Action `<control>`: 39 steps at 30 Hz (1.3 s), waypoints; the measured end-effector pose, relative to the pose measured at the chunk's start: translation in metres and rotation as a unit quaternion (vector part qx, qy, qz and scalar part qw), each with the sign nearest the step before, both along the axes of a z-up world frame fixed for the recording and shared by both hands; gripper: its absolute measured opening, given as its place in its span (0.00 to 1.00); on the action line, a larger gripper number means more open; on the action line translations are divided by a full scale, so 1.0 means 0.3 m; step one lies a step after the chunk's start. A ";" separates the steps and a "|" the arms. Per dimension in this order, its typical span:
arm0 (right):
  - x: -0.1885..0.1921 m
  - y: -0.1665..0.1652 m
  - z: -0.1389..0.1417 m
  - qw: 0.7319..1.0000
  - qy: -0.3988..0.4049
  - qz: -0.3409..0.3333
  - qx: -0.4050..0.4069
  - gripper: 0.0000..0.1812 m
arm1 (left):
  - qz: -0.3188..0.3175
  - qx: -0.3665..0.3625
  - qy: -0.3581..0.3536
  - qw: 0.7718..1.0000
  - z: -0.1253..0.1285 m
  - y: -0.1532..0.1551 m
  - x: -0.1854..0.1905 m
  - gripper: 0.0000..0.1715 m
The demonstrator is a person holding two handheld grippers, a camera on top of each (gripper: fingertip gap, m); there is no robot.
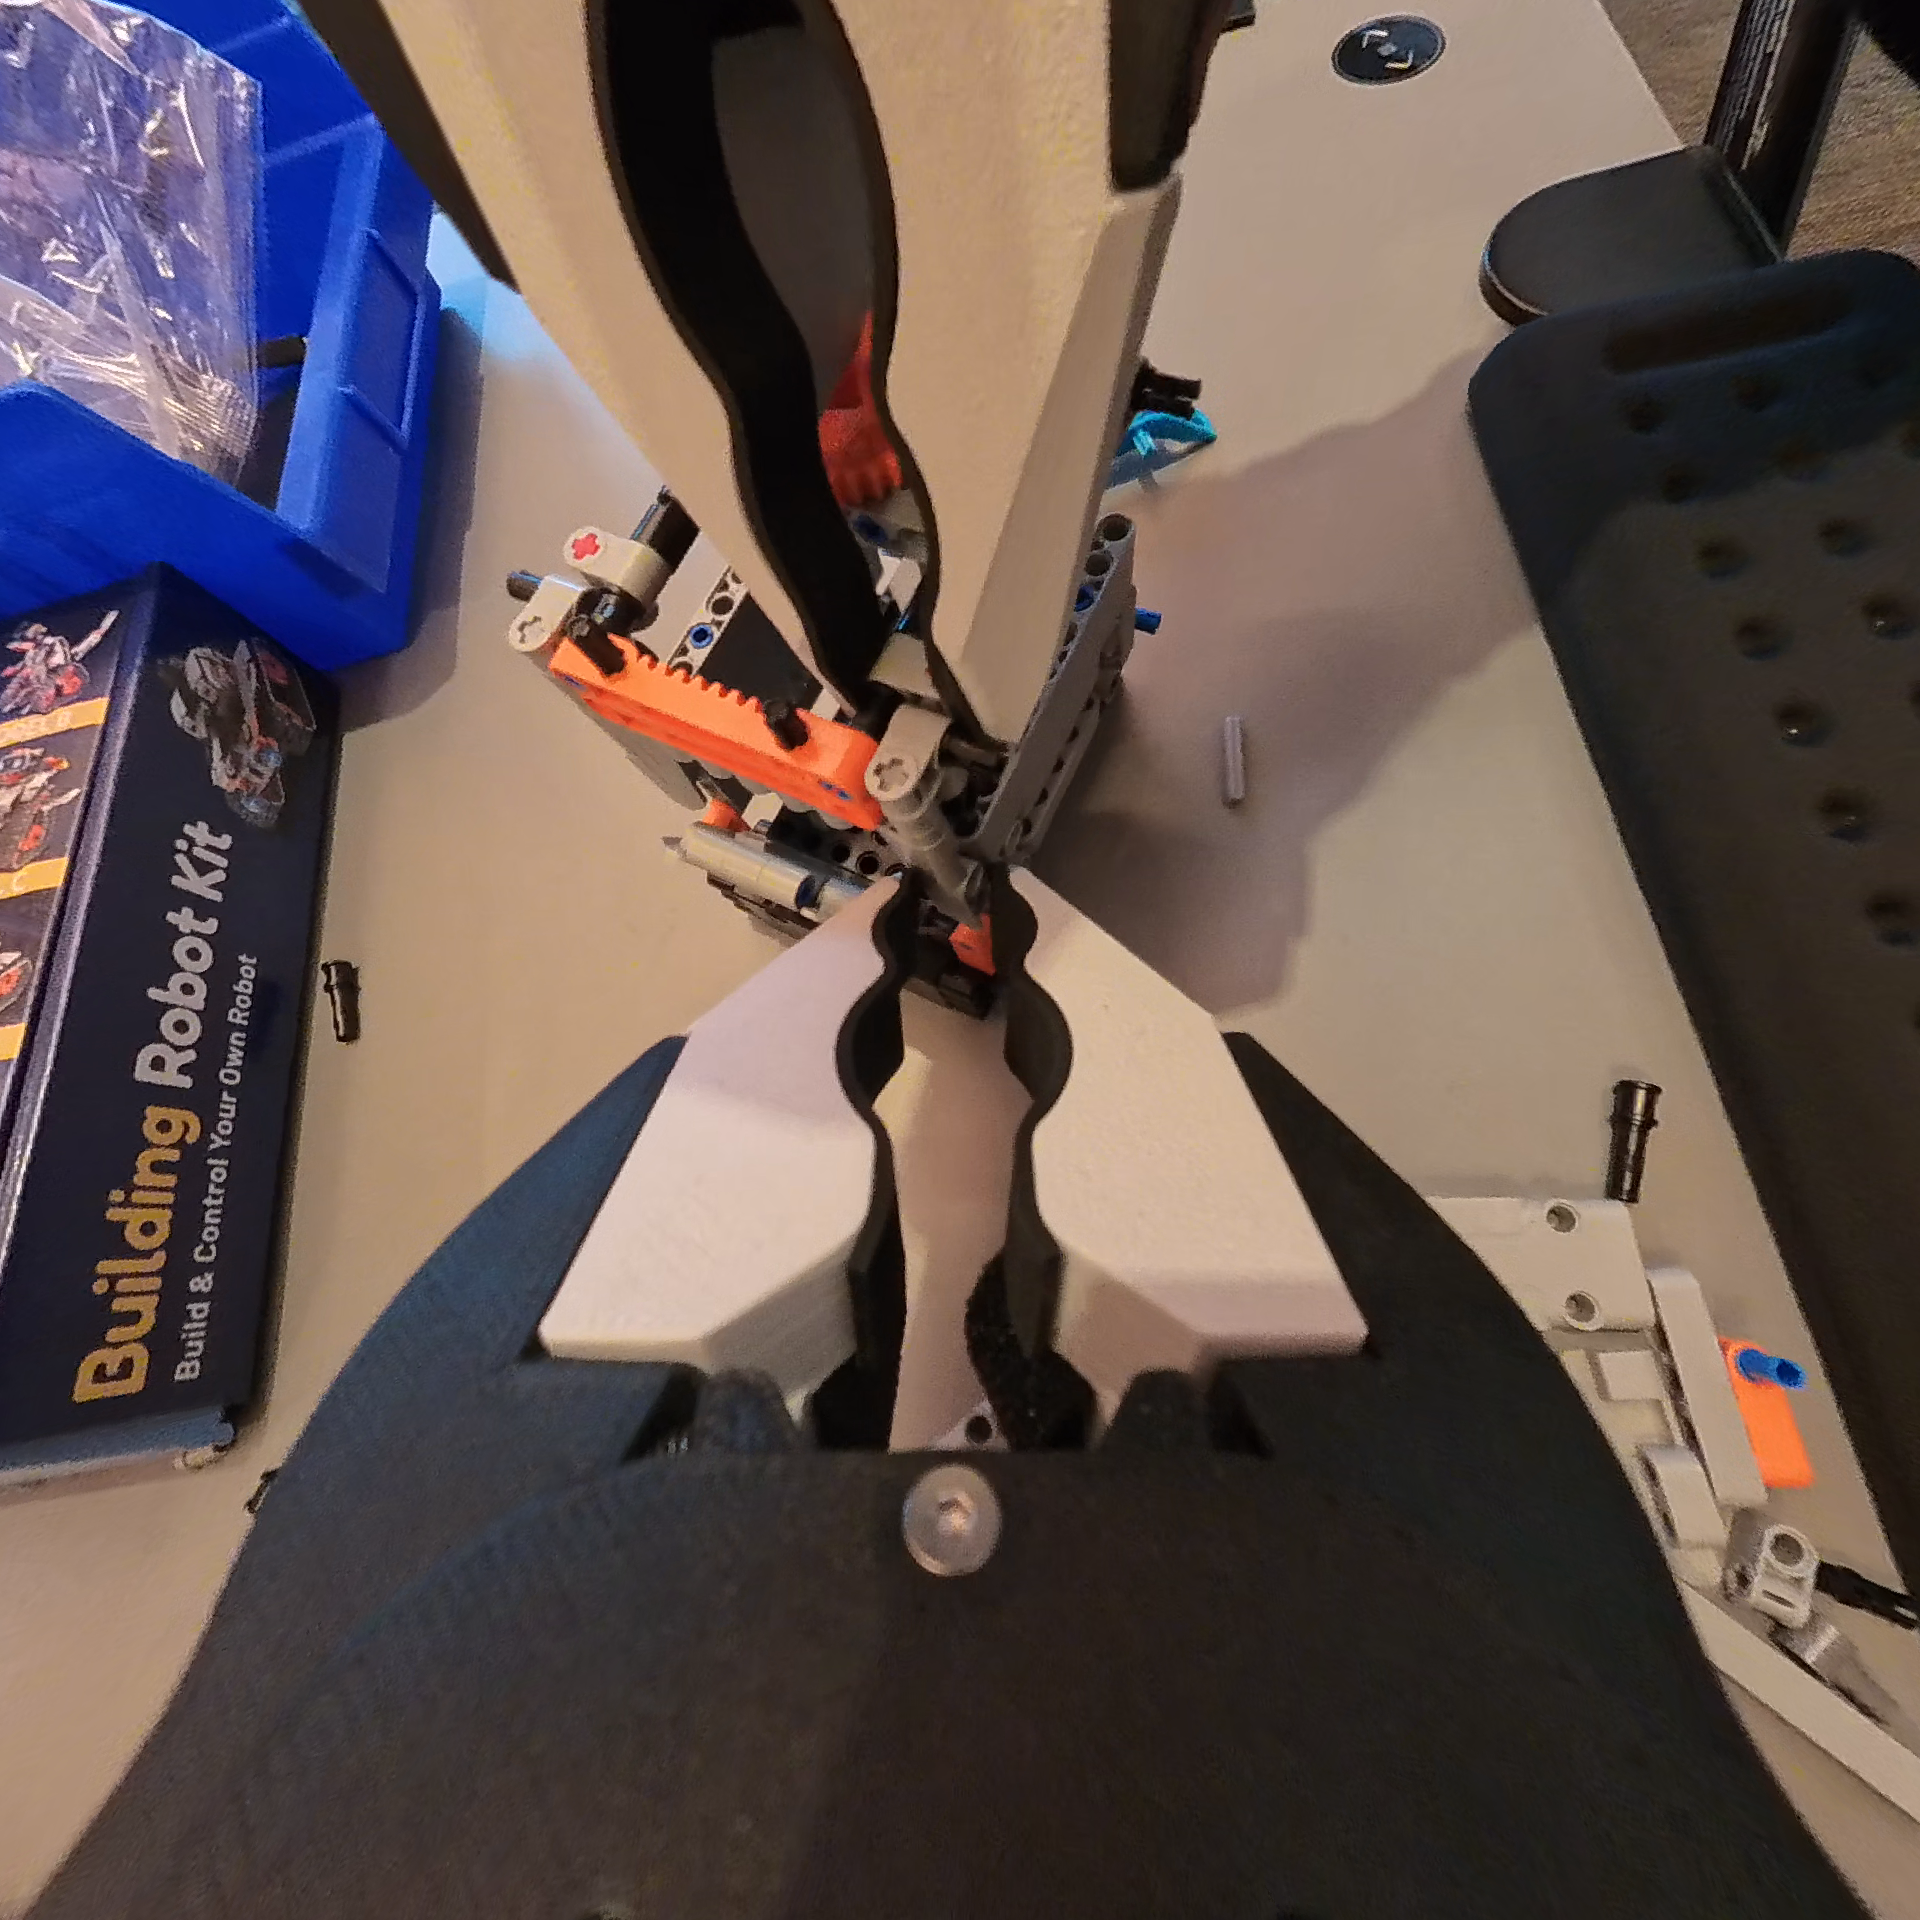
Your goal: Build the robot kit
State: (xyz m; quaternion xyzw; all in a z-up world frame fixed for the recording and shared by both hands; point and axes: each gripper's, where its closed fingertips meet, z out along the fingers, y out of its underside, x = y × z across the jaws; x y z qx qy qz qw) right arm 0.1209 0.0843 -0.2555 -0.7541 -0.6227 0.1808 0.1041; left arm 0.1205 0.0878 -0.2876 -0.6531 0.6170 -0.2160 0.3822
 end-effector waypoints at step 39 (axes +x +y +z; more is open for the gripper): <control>0.242 -0.119 -0.063 0.977 0.081 -0.196 0.009 0.31 | 0.051 -0.088 0.002 0.995 -0.023 -0.039 0.012 0.06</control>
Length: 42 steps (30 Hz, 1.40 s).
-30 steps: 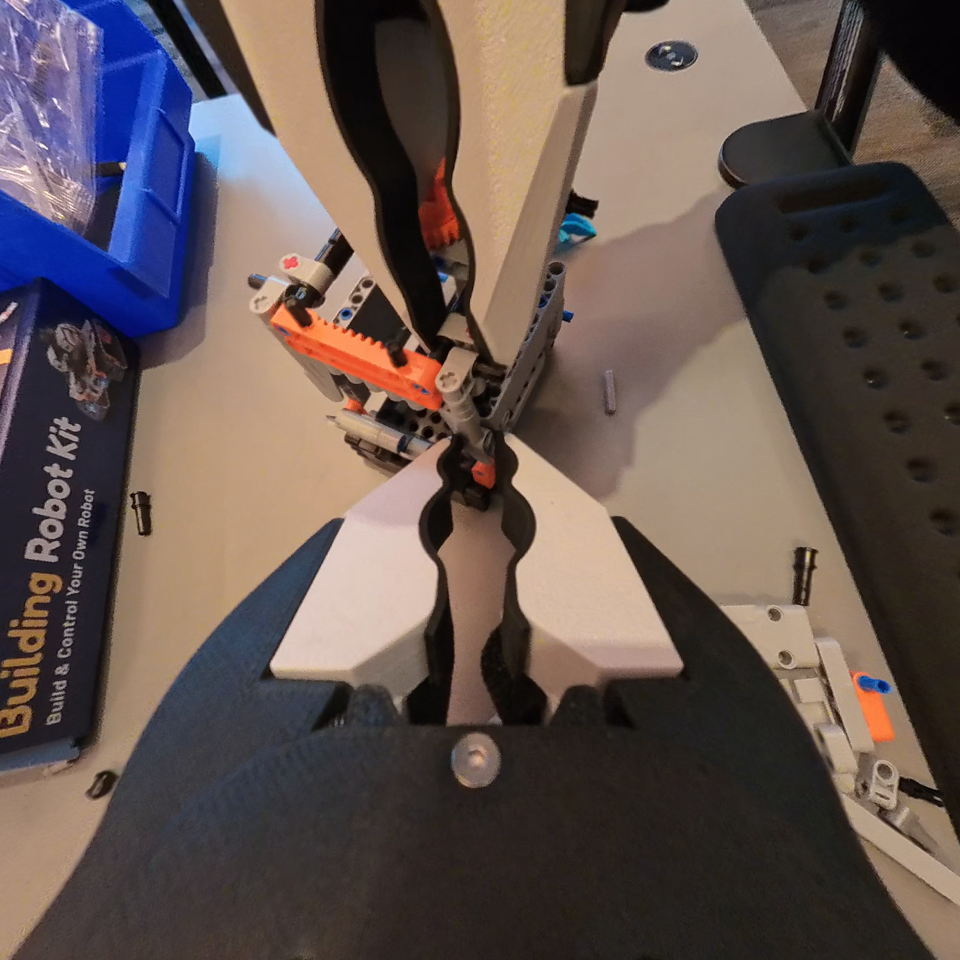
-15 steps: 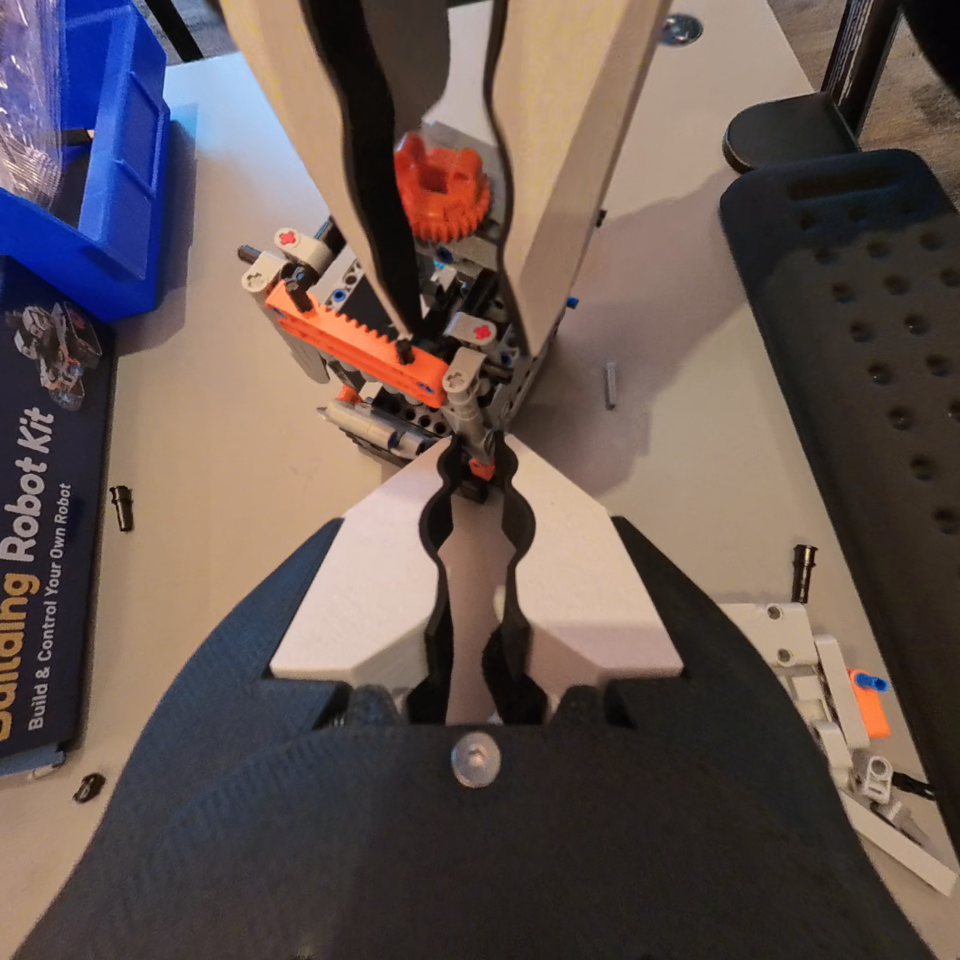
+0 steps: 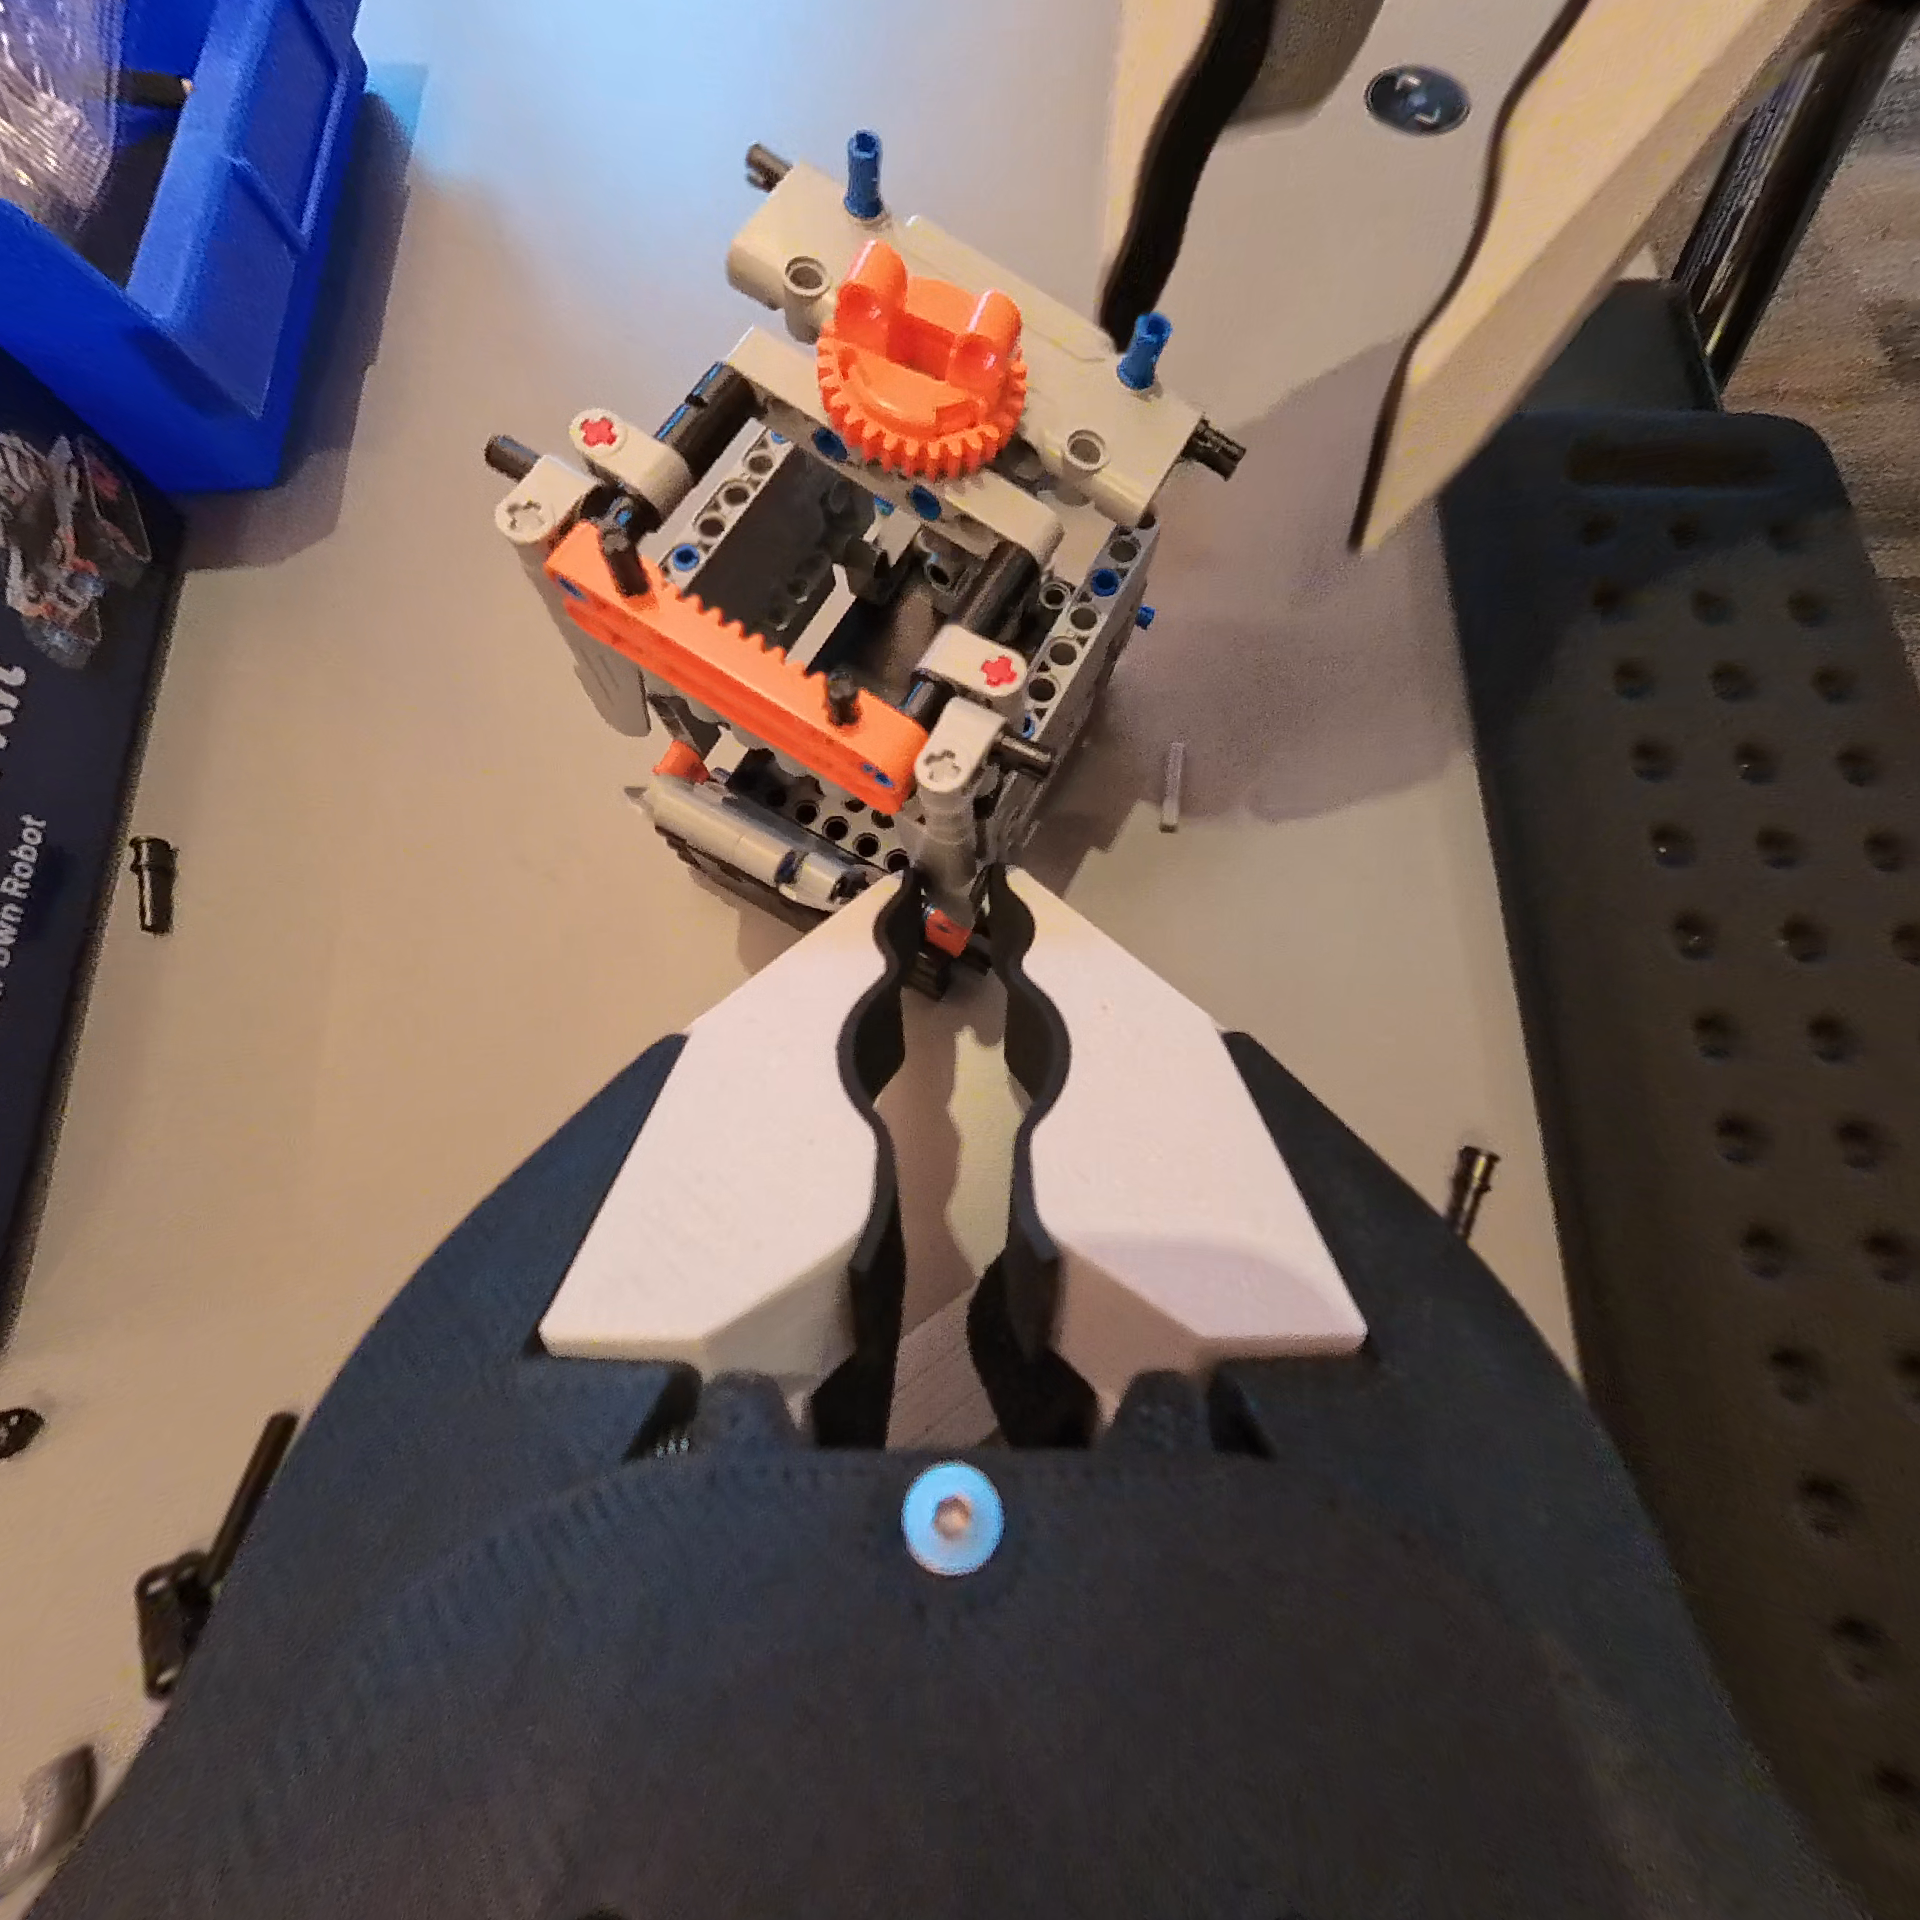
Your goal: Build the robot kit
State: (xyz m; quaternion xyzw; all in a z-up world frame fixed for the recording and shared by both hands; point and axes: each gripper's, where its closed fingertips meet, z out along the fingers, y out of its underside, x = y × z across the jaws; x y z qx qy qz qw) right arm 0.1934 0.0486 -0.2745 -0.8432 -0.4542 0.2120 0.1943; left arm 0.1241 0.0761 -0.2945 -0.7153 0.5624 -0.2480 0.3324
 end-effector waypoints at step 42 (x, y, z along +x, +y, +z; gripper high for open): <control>-0.209 0.237 -0.136 0.990 0.088 0.113 -0.004 0.55 | -0.025 -0.096 0.014 0.995 -0.084 -0.006 -0.060 0.26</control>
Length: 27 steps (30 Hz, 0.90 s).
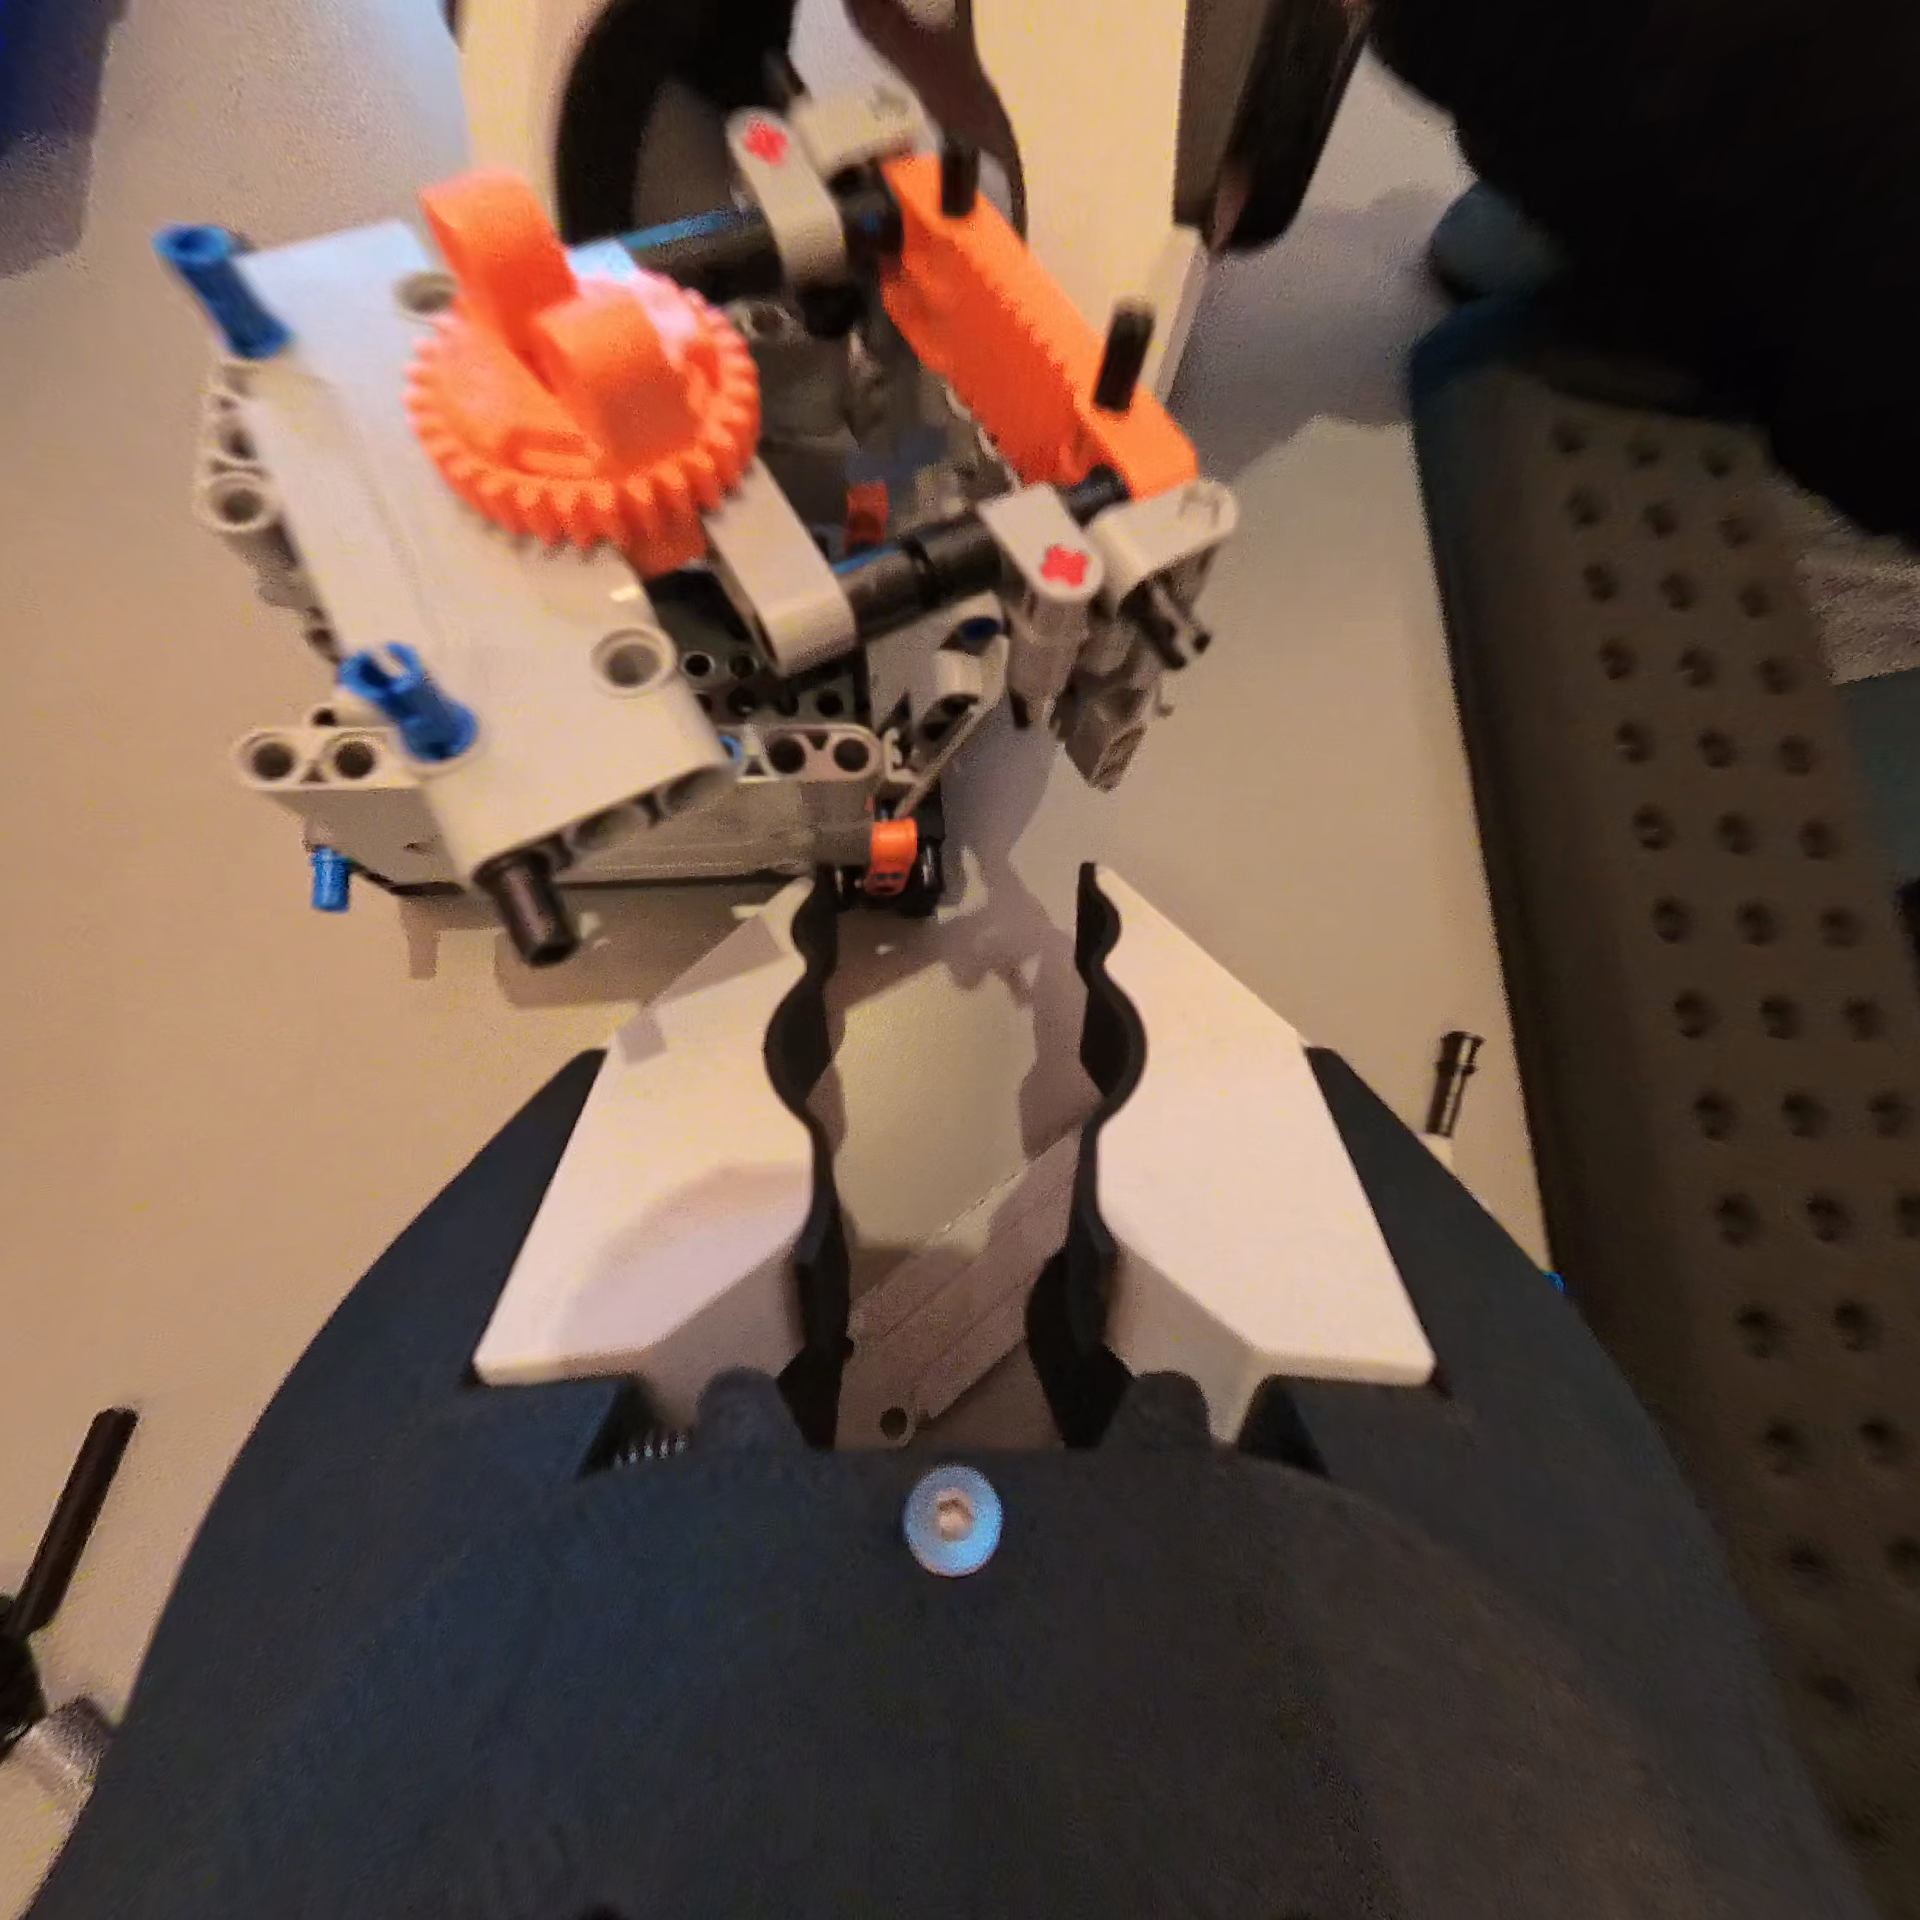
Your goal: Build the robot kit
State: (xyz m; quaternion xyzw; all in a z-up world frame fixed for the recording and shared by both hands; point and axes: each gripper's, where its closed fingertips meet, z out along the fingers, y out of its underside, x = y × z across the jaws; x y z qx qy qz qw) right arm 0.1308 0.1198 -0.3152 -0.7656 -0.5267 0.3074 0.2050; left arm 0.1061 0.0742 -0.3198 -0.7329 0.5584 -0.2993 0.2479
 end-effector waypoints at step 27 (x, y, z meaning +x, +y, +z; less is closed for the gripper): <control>-0.024 -0.091 0.238 0.970 -0.016 0.105 0.217 0.06 | 0.012 0.120 -0.055 0.991 0.103 0.073 -0.014 0.32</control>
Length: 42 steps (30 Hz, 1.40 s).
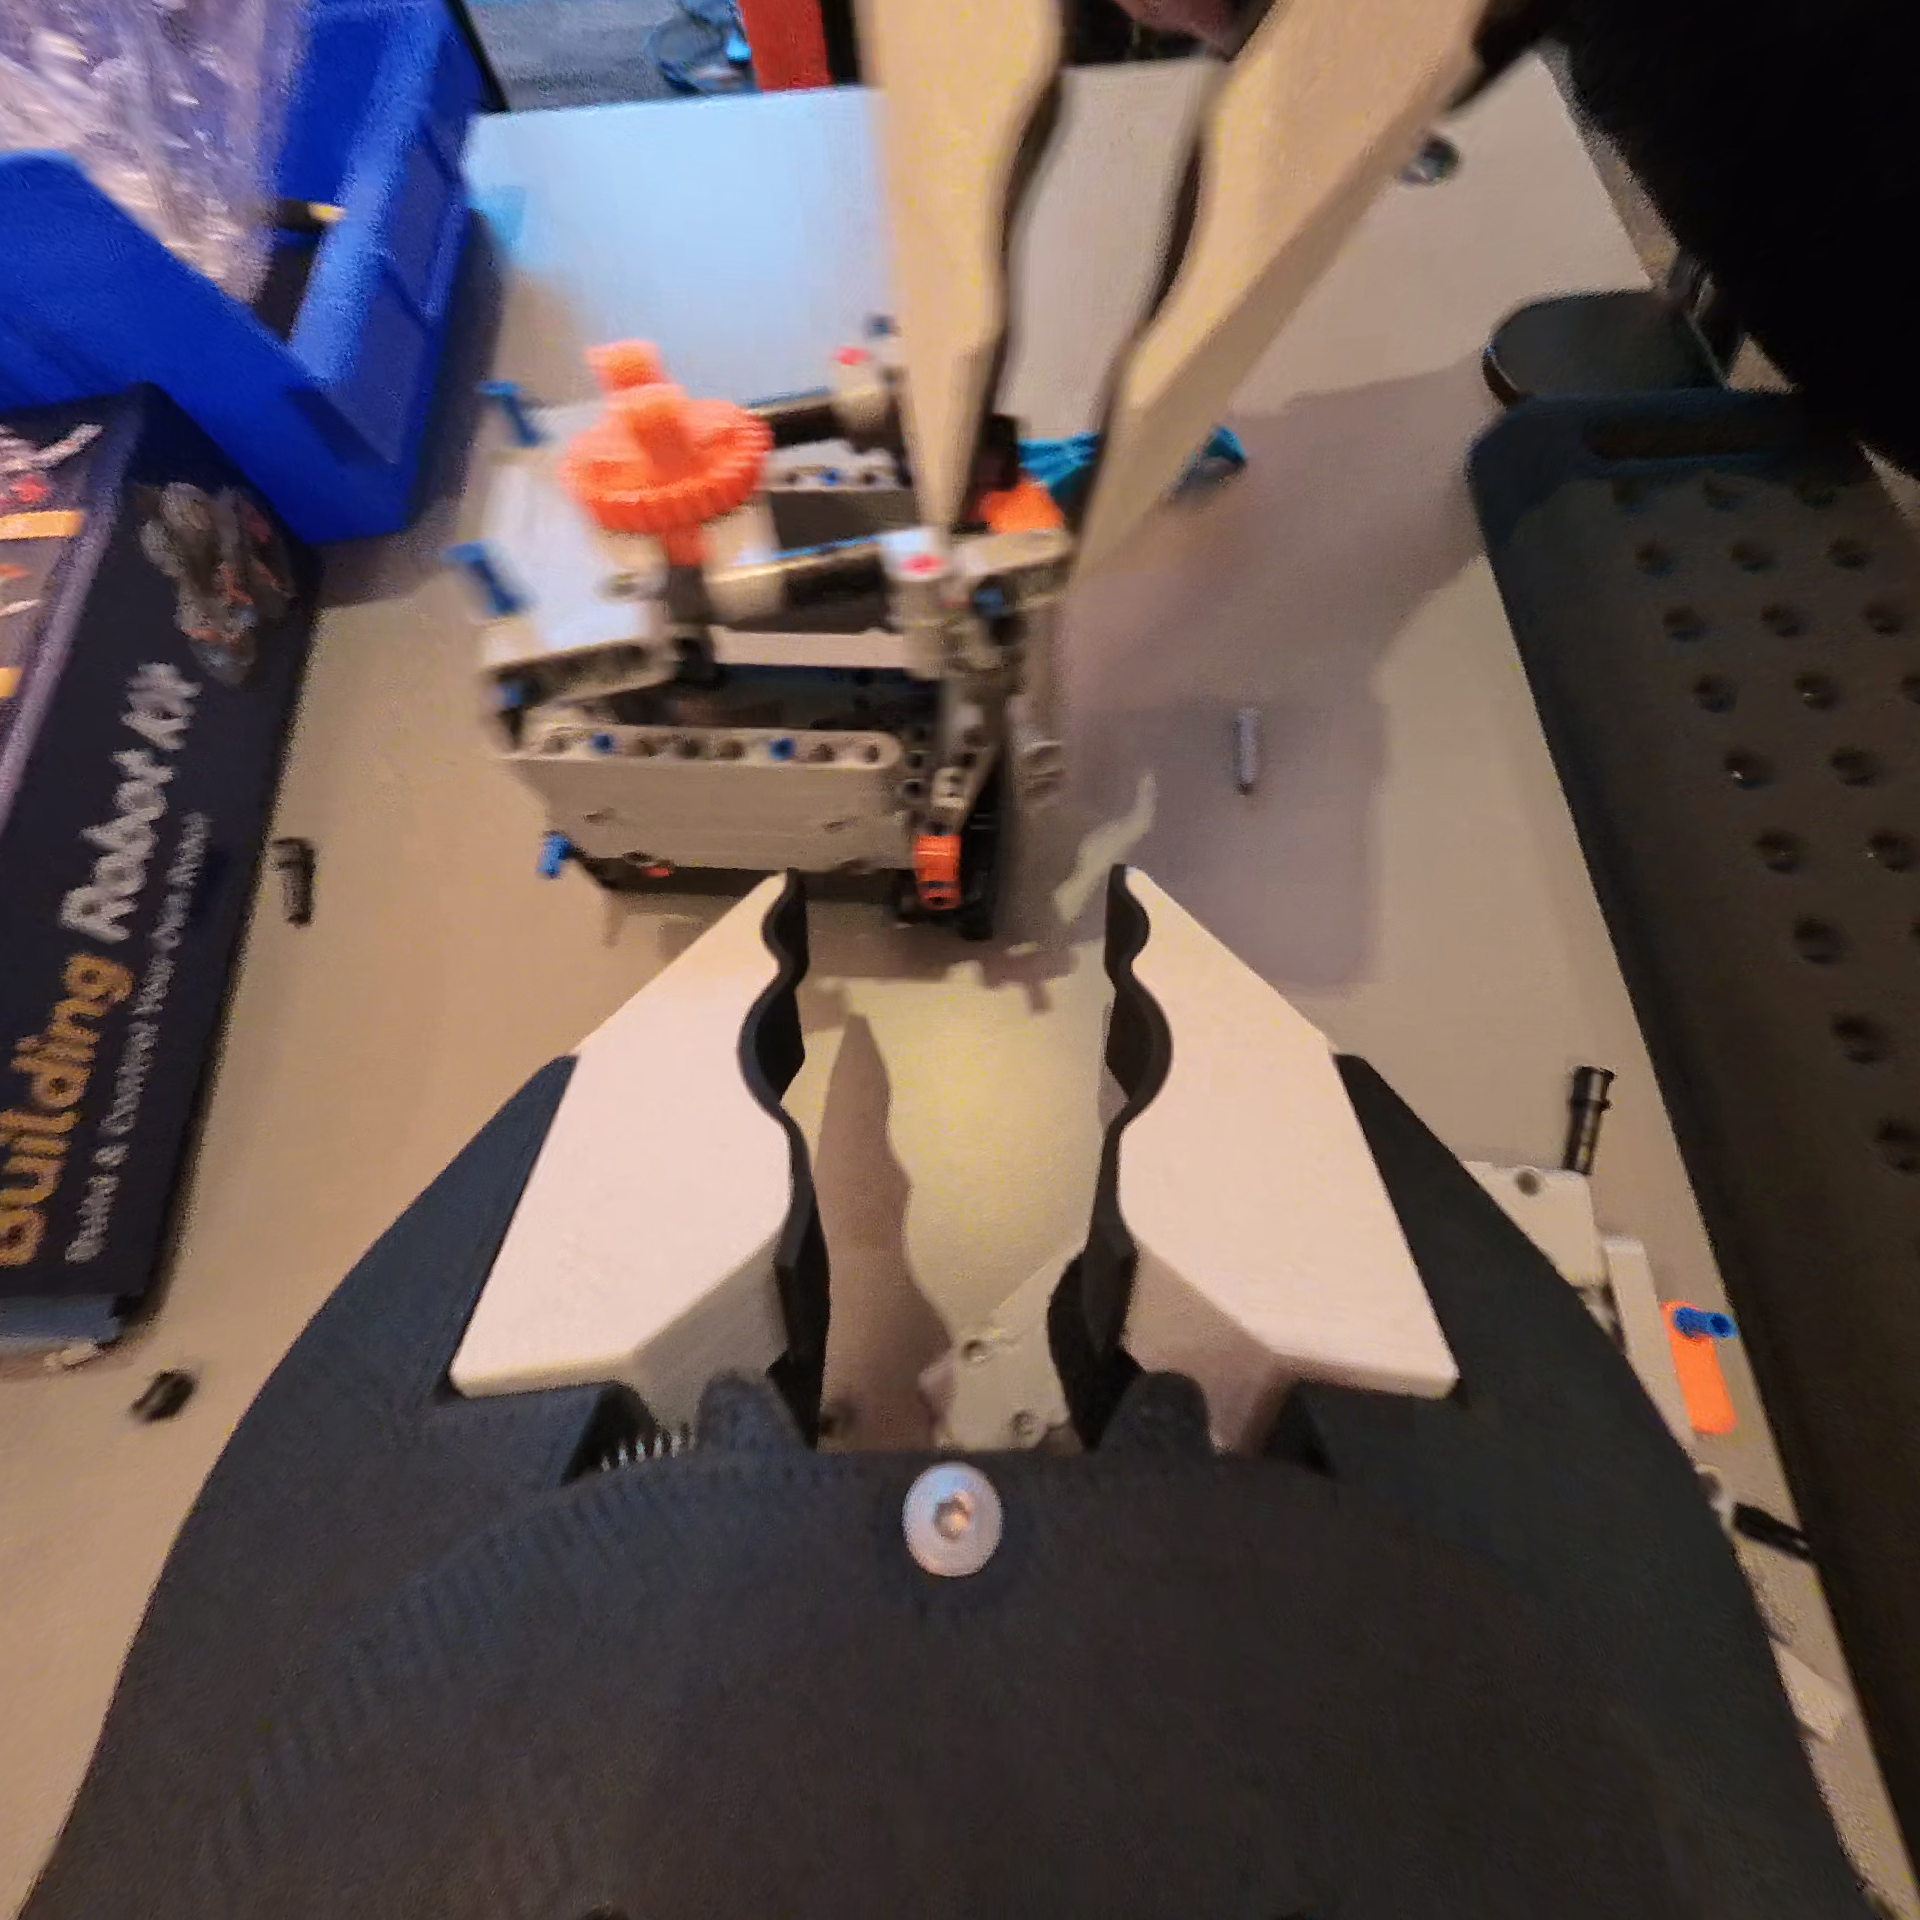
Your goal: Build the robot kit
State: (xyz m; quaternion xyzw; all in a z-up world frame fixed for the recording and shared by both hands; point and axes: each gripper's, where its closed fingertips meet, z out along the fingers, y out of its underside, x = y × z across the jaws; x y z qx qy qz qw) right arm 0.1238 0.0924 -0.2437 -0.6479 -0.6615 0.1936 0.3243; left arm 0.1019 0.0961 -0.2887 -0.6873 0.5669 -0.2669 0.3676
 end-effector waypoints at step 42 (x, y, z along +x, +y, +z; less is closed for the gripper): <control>0.101 -0.049 -0.035 0.994 -0.053 -0.089 -0.035 0.18 | -0.055 -0.026 0.009 0.998 0.002 0.009 0.090 0.29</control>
